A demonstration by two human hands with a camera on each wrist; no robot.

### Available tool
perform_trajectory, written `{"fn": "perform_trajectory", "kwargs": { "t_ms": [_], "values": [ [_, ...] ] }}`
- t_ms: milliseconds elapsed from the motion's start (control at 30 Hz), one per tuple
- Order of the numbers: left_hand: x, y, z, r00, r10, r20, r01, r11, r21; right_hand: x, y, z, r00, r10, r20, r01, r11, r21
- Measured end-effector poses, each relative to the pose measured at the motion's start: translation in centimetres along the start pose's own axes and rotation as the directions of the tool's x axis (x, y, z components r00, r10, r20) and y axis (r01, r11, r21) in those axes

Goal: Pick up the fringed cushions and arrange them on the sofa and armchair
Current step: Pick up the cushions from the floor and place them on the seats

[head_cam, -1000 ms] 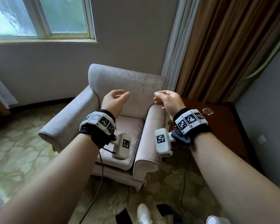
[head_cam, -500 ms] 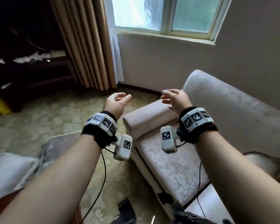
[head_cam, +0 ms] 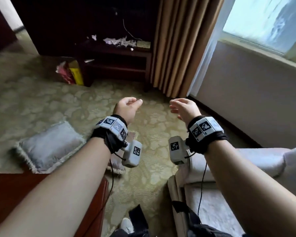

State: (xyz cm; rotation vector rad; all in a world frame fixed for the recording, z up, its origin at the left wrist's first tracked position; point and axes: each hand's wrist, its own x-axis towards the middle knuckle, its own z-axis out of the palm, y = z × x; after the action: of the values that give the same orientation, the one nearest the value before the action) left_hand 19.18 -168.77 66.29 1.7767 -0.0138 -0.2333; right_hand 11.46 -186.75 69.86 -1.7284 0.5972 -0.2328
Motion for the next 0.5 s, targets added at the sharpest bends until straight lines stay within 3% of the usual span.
{"fn": "perform_trajectory", "kwargs": {
  "t_ms": [500],
  "values": [
    [22.6, 2.5, 0.5, 0.969, -0.083, -0.231, 0.087, 0.996, 0.008, 26.9, -4.0, 8.8, 0.972, -0.031, 0.233, 0.056, 0.993, -0.101]
  ]
}}
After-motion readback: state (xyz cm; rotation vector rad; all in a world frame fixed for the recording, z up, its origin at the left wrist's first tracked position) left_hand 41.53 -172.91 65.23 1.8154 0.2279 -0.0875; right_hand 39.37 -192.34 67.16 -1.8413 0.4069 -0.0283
